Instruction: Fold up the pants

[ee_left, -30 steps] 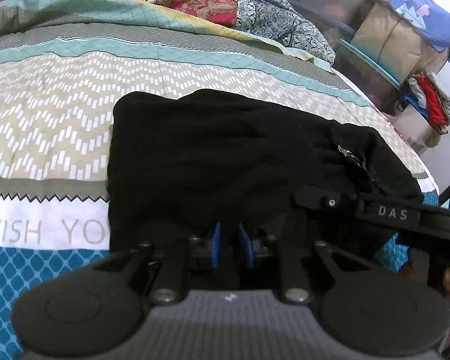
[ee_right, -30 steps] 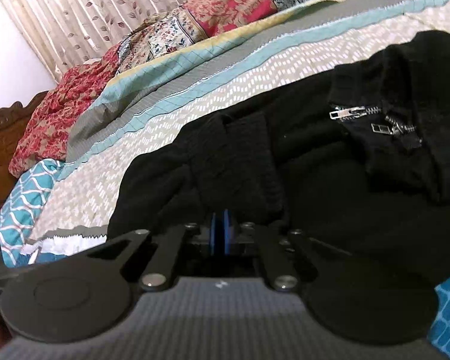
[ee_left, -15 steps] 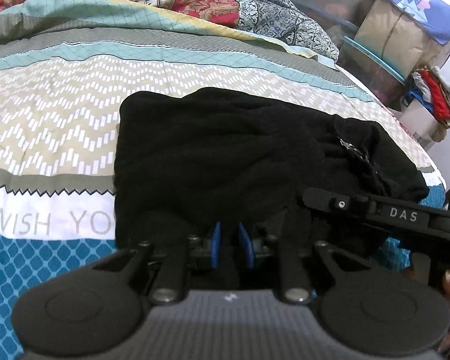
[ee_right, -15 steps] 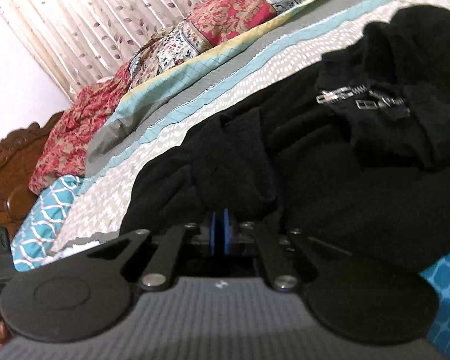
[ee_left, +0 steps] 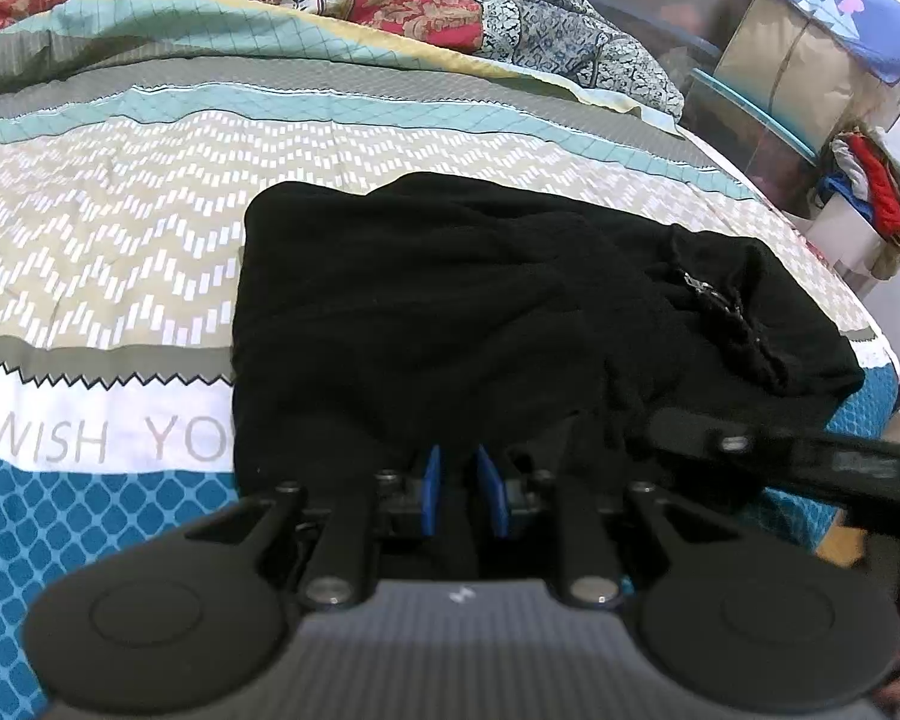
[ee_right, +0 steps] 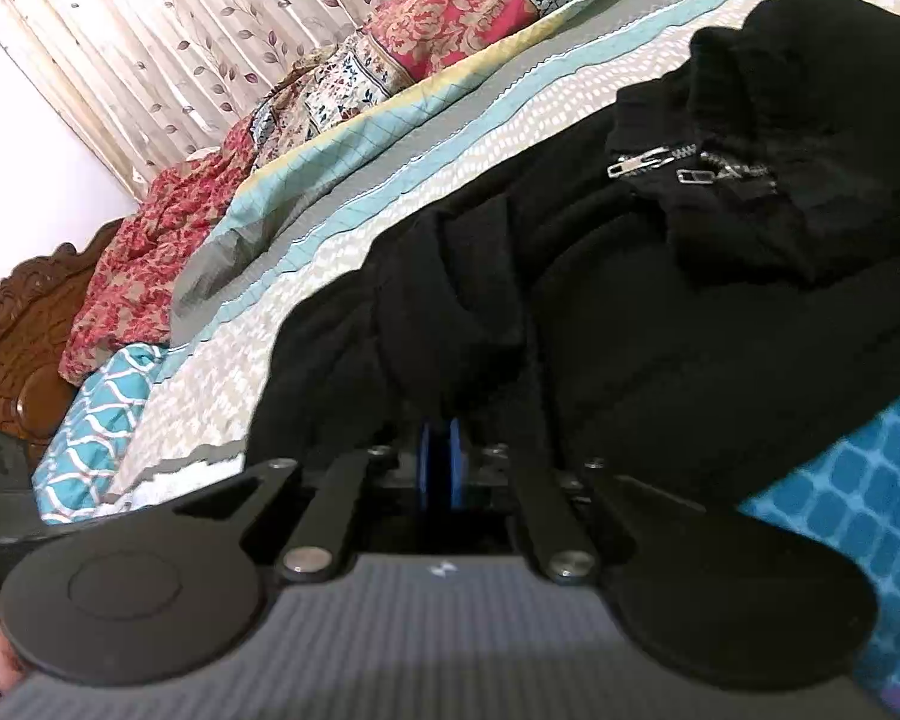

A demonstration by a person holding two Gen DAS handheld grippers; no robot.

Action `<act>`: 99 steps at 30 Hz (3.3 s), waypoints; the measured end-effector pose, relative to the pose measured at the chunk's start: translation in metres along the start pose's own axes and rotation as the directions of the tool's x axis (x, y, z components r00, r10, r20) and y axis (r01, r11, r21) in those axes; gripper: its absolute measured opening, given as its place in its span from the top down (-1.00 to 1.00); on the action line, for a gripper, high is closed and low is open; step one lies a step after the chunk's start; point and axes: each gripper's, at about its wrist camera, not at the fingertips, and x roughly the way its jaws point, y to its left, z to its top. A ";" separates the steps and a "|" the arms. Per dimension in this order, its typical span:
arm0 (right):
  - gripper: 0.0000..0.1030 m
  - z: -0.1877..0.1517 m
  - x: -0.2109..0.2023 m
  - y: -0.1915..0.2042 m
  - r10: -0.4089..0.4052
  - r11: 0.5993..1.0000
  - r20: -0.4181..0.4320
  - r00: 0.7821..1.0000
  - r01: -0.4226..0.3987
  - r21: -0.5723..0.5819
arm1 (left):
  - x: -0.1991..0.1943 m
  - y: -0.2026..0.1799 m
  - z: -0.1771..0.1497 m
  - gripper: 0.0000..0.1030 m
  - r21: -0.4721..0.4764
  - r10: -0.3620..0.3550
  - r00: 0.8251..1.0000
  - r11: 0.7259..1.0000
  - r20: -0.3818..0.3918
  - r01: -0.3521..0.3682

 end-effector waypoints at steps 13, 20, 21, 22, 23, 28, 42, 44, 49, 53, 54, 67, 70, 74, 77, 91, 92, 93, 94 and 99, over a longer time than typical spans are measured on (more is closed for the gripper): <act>-0.06 0.058 -0.135 -0.109 -0.397 0.912 0.431 0.810 0.296 0.284 | 0.003 0.010 0.007 0.64 -0.049 -0.023 0.999 0.999 -0.035 0.022; -0.20 0.066 -0.113 -0.145 -0.402 0.898 0.368 0.838 0.283 0.337 | 0.006 0.007 0.012 0.65 -0.051 -0.007 0.998 0.999 -0.057 0.004; -0.20 0.068 -0.109 -0.146 -0.399 0.900 0.359 0.844 0.285 0.329 | 0.006 0.006 0.013 0.65 -0.052 -0.005 0.998 0.999 -0.060 0.002; -0.20 0.071 -0.103 -0.146 -0.402 0.900 0.349 0.847 0.296 0.319 | 0.007 0.006 0.014 0.65 -0.052 -0.003 0.998 0.999 -0.062 0.000; -0.20 0.071 -0.100 -0.145 -0.403 0.901 0.340 0.850 0.303 0.310 | 0.007 0.006 0.014 0.64 -0.051 -0.001 0.998 0.999 -0.064 -0.003; 0.55 0.079 -0.088 -0.132 -0.417 0.899 0.262 0.870 0.352 0.262 | 0.009 0.005 0.017 0.65 -0.031 0.004 0.998 0.999 -0.071 -0.006; 0.64 0.084 -0.055 0.049 -0.095 0.972 0.280 0.955 0.150 -0.183 | -0.067 0.061 0.048 -0.20 -0.233 -0.024 0.990 0.971 0.142 0.057; 0.63 0.075 -0.033 0.073 -0.050 0.963 0.234 0.971 0.109 -0.247 | -0.072 0.072 0.047 -0.24 -0.266 -0.025 0.988 0.962 0.153 0.066; 0.63 0.035 0.044 0.126 0.021 0.927 0.010 1.000 -0.016 -0.375 | -0.068 0.100 0.036 -0.25 -0.346 -0.027 0.993 0.936 0.119 0.067; 0.61 -0.012 0.113 0.121 -0.126 0.899 -0.187 0.974 0.033 -0.436 | -0.052 0.114 0.018 -0.25 -0.400 -0.032 0.999 0.915 0.043 0.046; 0.58 -0.017 0.113 0.120 -0.118 0.887 -0.164 0.979 0.030 -0.460 | -0.049 0.116 0.015 -0.25 -0.409 -0.041 0.999 0.911 0.029 0.049; -0.09 0.013 0.022 0.084 -0.038 0.925 -0.003 0.999 0.034 -0.380 | -0.009 0.102 0.068 -0.32 -0.291 -0.091 0.996 0.953 0.004 0.088; -0.09 0.022 0.018 0.070 -0.080 0.944 0.028 0.996 0.085 -0.320 | 0.016 0.094 0.082 -0.06 -0.246 -0.079 0.995 0.967 -0.058 0.062; -0.08 0.026 0.023 0.062 -0.111 0.948 0.031 0.993 0.115 -0.297 | 0.009 0.083 0.091 0.80 -0.234 -0.041 0.999 0.971 0.029 0.047; -0.08 0.025 0.033 0.063 -0.117 0.943 0.011 0.993 0.115 -0.311 | -0.018 0.062 0.086 0.80 -0.123 0.034 0.983 0.992 0.180 -0.012; -0.08 0.013 0.049 0.068 -0.157 0.919 -0.022 0.987 0.138 -0.368 | -0.034 0.060 0.055 0.22 -0.151 0.233 0.966 0.965 0.115 -0.214; -0.08 0.013 0.045 0.069 -0.150 0.920 -0.011 0.989 0.136 -0.366 | -0.039 0.057 0.053 0.22 -0.140 0.237 0.965 0.965 0.114 -0.221; -0.08 0.013 0.042 0.070 -0.147 0.921 0.004 0.989 0.138 -0.365 | -0.043 0.053 0.051 0.22 -0.124 0.247 0.963 0.965 0.107 -0.233; -0.08 0.013 0.038 0.072 -0.145 0.920 0.021 0.989 0.142 -0.365 | -0.046 0.048 0.048 0.21 -0.102 0.259 0.961 0.963 0.095 -0.249; -0.05 0.015 0.032 0.070 -0.164 0.922 0.051 0.985 0.172 -0.348 | -0.042 0.031 0.032 0.21 -0.038 0.310 0.951 0.950 0.010 -0.309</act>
